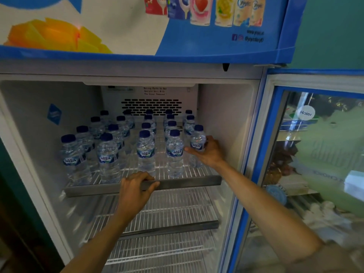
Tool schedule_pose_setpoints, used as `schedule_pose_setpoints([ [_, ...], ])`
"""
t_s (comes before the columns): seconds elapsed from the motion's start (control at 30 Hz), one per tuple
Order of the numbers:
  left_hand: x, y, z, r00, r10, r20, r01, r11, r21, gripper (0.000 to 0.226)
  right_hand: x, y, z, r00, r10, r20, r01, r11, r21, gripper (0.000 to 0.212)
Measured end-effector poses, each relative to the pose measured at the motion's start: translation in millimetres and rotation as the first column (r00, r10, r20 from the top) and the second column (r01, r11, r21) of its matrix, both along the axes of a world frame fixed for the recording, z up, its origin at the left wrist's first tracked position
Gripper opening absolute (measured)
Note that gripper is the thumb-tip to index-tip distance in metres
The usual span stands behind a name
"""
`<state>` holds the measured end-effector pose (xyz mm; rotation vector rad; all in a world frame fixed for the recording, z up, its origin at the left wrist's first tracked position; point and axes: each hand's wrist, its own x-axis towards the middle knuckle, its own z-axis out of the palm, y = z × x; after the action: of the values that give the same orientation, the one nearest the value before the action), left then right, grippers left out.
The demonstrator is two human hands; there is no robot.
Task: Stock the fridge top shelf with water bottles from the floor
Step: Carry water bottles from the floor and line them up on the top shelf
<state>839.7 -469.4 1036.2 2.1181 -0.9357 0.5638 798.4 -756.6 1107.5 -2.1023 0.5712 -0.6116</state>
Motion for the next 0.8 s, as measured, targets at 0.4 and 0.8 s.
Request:
schedule_pose_setpoints([
  [0.4, 5, -2, -3, 1.0, 0.01, -0.01, -0.011, 0.999, -0.03, 0.036, 6, 3, -6, 0.997, -0.004, -0.082, 0.004, 1.0, -0.004, 0.076],
  [0.8, 5, -3, -4, 1.0, 0.012, 0.009, -0.012, 0.999, -0.038, 0.036, 10, 14, -26, 0.994, -0.086, -0.069, 0.087, 0.996, 0.023, 0.089],
])
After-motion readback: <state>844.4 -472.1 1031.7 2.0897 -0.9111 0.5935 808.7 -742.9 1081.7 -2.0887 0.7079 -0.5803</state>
